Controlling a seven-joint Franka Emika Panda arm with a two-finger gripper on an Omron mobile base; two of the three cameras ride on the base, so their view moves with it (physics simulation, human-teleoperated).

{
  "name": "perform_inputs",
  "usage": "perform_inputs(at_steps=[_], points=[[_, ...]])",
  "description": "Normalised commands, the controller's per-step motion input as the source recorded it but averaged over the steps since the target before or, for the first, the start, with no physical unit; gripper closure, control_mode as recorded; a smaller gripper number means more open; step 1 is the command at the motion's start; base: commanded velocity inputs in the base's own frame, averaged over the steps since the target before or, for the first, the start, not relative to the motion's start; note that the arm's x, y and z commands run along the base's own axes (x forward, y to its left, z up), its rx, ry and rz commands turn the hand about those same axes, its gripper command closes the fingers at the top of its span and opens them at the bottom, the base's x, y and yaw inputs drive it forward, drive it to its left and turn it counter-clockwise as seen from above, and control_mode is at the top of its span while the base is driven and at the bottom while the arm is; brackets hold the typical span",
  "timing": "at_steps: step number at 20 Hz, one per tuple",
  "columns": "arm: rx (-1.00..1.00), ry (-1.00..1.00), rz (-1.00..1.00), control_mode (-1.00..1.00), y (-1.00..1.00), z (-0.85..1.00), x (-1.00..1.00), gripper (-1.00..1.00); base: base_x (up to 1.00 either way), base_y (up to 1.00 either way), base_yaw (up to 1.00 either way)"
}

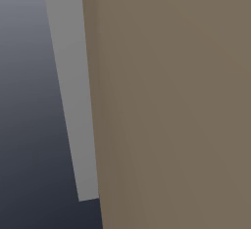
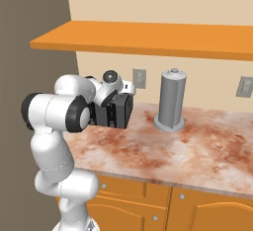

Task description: Start the toaster. Once the lever pops up, take the bread to the plate on the dining counter.

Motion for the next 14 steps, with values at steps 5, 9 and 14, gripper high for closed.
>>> perform_inputs(at_steps=[5, 9, 14], points=[[0.0, -0.07, 0.0, -1.0, 0.0, 0.16, -0.02, 1.0, 0.0, 0.0, 0.0], [0.0, -0.04, 0.0, -1.0, 0.0, 0.18, -0.05, 1.0, 0.0, 0.0, 0.0], [0.0, -0.02, 0.0, -1.0, 0.0, 0.02, -0.12, 1.0, 0.0, 0.0, 0.0]])
